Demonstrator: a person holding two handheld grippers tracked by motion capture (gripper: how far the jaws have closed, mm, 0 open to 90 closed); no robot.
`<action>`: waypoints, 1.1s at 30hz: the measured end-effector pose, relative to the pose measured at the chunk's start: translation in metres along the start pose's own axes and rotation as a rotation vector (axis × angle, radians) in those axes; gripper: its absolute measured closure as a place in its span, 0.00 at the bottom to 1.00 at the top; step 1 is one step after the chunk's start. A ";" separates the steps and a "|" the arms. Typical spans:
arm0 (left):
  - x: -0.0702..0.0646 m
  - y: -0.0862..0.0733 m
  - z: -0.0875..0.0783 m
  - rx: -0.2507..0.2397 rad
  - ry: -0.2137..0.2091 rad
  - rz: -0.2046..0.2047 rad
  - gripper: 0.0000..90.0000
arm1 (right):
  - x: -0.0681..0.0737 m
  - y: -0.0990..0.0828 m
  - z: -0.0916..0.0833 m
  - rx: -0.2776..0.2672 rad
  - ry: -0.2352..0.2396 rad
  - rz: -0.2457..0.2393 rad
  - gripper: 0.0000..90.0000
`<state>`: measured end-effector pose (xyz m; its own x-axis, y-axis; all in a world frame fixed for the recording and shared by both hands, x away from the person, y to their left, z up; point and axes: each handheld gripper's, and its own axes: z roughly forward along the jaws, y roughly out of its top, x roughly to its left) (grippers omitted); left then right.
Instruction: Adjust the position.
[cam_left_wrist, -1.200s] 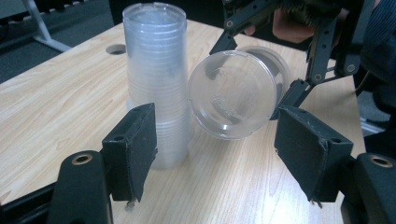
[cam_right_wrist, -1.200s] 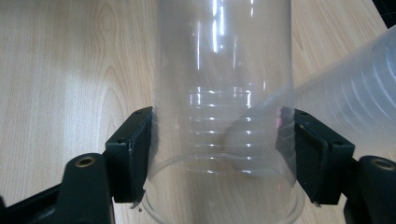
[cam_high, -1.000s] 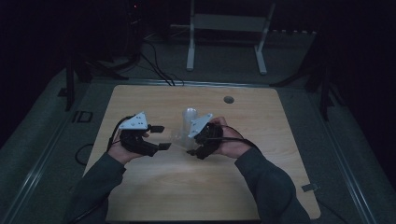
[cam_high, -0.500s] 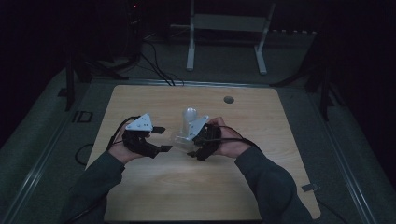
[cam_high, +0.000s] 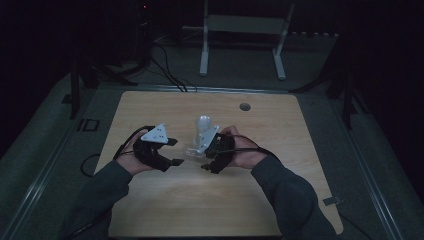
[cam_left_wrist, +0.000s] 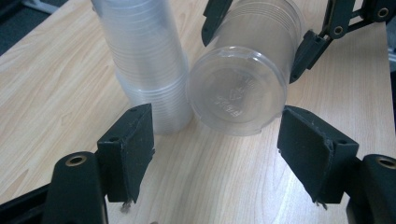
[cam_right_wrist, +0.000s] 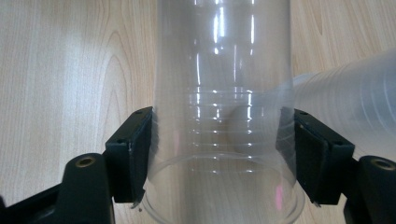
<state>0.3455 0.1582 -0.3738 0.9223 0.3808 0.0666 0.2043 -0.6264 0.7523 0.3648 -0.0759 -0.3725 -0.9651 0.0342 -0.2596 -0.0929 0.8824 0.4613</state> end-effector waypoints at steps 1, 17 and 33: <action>0.000 0.001 0.000 0.009 0.001 0.009 0.30 | 0.000 0.000 0.000 0.004 0.001 -0.003 0.33; -0.003 0.009 0.007 0.104 0.009 0.061 0.30 | -0.001 0.000 0.005 0.054 0.007 -0.005 0.33; -0.003 0.013 0.011 0.191 0.028 0.095 0.30 | -0.001 0.001 0.009 0.081 -0.006 -0.024 0.33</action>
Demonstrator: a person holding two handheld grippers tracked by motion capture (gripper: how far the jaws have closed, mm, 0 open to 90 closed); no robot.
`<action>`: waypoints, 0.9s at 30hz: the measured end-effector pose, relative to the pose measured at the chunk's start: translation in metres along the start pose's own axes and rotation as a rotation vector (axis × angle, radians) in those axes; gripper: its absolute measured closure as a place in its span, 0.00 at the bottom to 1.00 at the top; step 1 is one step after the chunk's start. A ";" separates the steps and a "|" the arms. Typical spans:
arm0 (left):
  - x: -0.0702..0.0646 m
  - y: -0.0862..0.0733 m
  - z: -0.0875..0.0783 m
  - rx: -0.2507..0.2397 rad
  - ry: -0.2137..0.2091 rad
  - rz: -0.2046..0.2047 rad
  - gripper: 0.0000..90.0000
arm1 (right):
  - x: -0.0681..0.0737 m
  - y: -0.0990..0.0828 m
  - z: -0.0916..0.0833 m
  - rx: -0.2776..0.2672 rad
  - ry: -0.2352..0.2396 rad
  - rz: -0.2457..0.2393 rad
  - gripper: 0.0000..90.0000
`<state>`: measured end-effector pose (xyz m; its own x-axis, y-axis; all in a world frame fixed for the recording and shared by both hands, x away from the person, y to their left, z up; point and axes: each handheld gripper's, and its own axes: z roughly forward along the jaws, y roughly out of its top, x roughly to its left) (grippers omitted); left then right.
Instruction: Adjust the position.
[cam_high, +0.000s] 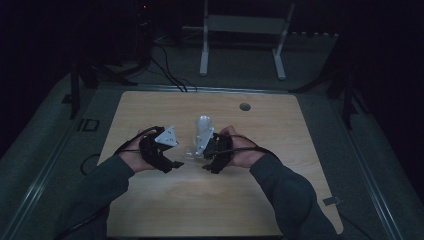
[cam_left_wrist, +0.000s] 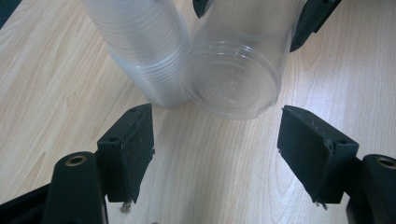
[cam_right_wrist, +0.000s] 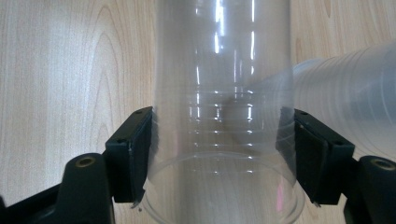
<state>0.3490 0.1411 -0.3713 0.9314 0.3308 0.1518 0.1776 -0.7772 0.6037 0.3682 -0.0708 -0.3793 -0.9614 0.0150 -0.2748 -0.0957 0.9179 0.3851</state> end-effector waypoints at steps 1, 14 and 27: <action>0.000 0.001 0.000 0.007 0.002 0.005 0.30 | 0.000 0.000 0.000 0.004 -0.001 -0.002 0.33; -0.006 0.009 0.002 0.076 0.046 0.067 0.30 | 0.004 0.004 0.004 0.029 -0.029 -0.030 0.33; -0.009 0.014 0.007 0.129 0.055 0.103 0.30 | 0.006 0.006 0.007 0.050 -0.033 -0.045 0.33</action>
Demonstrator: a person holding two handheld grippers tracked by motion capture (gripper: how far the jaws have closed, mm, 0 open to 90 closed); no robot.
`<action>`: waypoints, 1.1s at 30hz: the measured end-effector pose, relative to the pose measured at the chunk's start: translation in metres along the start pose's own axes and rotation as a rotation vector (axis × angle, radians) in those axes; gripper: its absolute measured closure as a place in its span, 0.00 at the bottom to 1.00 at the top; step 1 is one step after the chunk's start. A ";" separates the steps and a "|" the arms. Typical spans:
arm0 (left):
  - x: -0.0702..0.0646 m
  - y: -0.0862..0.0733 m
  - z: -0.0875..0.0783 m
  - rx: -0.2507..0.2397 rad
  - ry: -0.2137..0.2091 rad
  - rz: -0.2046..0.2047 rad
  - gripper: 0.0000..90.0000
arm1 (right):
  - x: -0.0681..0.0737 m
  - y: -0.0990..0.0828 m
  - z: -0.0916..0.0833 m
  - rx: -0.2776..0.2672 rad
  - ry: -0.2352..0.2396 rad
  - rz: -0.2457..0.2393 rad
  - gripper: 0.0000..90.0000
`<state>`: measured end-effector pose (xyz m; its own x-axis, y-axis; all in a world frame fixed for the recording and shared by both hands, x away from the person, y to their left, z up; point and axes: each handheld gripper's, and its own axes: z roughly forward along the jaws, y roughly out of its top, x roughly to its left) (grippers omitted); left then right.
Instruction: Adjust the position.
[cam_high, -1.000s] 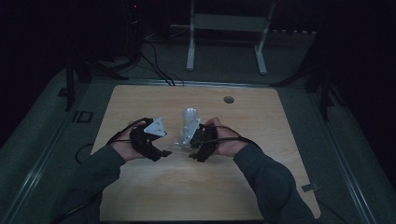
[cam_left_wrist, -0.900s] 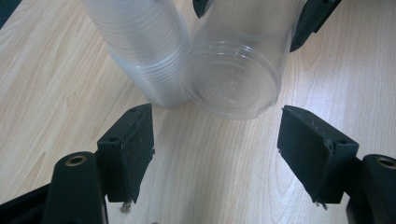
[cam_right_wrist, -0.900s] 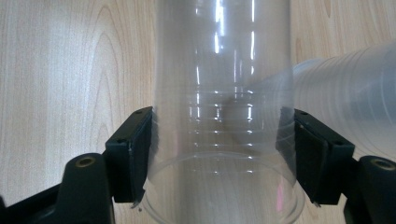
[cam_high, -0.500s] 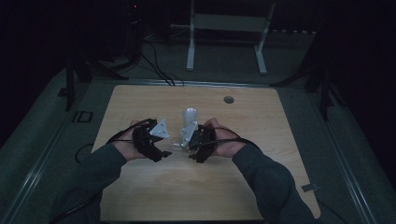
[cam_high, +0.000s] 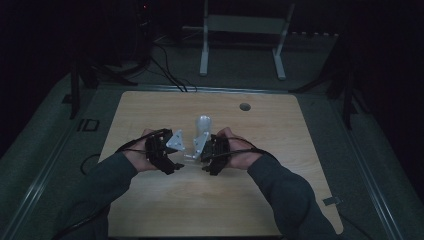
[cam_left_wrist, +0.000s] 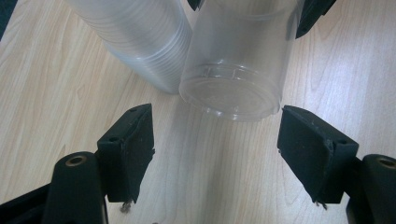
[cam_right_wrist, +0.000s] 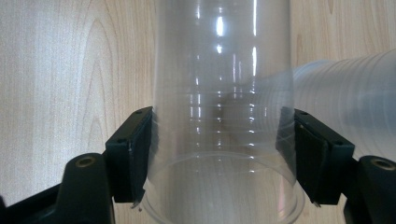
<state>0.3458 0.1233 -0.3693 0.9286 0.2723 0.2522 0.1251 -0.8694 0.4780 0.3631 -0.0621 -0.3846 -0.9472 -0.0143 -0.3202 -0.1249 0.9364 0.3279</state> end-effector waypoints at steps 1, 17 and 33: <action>0.000 0.000 0.000 0.002 -0.002 0.002 0.30 | 0.000 0.000 0.000 0.000 0.002 -0.001 0.33; 0.003 0.007 0.006 0.009 -0.046 -0.001 0.30 | 0.003 0.003 0.003 0.011 -0.015 -0.025 0.33; 0.008 0.011 0.018 -0.003 -0.108 -0.034 0.31 | 0.006 0.006 0.001 0.000 -0.039 -0.027 0.34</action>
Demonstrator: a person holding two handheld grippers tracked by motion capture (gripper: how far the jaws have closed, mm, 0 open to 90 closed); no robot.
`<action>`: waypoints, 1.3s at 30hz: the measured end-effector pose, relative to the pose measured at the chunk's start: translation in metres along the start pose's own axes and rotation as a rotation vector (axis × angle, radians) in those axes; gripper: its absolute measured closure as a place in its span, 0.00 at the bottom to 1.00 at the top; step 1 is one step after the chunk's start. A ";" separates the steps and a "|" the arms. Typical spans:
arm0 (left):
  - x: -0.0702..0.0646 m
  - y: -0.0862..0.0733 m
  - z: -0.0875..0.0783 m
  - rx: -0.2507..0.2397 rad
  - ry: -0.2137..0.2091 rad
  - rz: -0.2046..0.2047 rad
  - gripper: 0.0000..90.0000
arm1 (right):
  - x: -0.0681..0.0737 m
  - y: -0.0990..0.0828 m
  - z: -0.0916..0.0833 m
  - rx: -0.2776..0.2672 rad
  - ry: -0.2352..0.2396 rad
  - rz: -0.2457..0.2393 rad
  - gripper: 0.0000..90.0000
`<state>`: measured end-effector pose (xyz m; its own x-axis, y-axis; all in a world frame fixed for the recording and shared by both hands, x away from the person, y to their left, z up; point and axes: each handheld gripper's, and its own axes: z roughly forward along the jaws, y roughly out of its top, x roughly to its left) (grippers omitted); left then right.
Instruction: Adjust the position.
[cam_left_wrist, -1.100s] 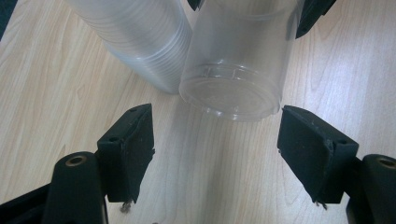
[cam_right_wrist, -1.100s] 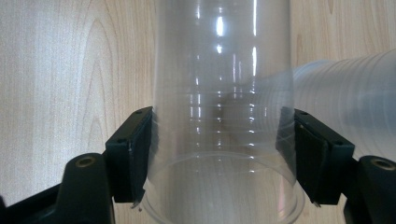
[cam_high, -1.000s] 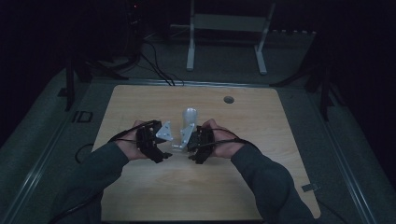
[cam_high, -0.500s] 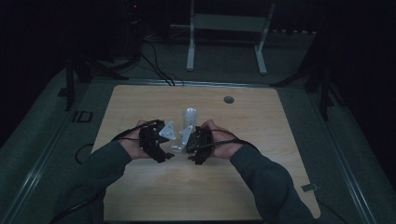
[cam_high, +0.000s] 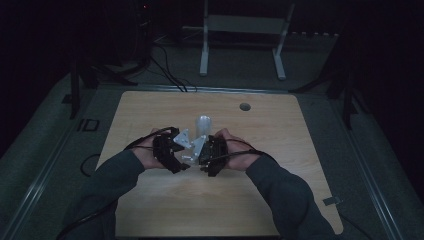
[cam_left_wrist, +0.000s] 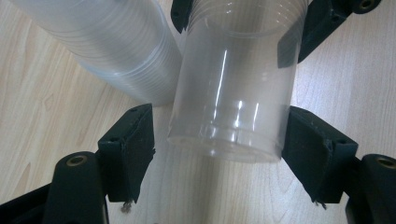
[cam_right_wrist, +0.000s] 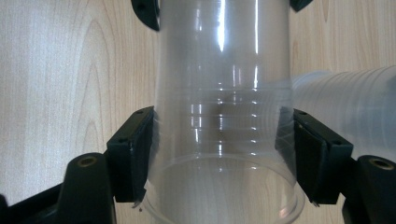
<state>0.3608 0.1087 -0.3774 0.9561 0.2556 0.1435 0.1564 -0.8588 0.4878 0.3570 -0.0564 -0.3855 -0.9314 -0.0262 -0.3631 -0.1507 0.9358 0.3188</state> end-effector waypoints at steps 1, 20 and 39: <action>0.000 0.000 0.001 -0.003 -0.002 -0.005 0.31 | 0.000 0.000 0.000 -0.001 -0.002 -0.001 0.34; 0.000 -0.004 0.003 -0.014 -0.036 -0.017 0.46 | 0.002 -0.001 0.001 -0.016 -0.010 -0.012 0.30; -0.003 -0.006 0.002 -0.014 -0.002 -0.001 0.46 | 0.000 -0.004 -0.009 -0.079 -0.038 0.007 0.21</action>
<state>0.3572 0.1122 -0.3824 0.9562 0.2562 0.1415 0.1542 -0.8520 0.5004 0.3548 -0.0638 -0.3785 -0.9195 -0.0049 -0.3931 -0.1712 0.9051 0.3892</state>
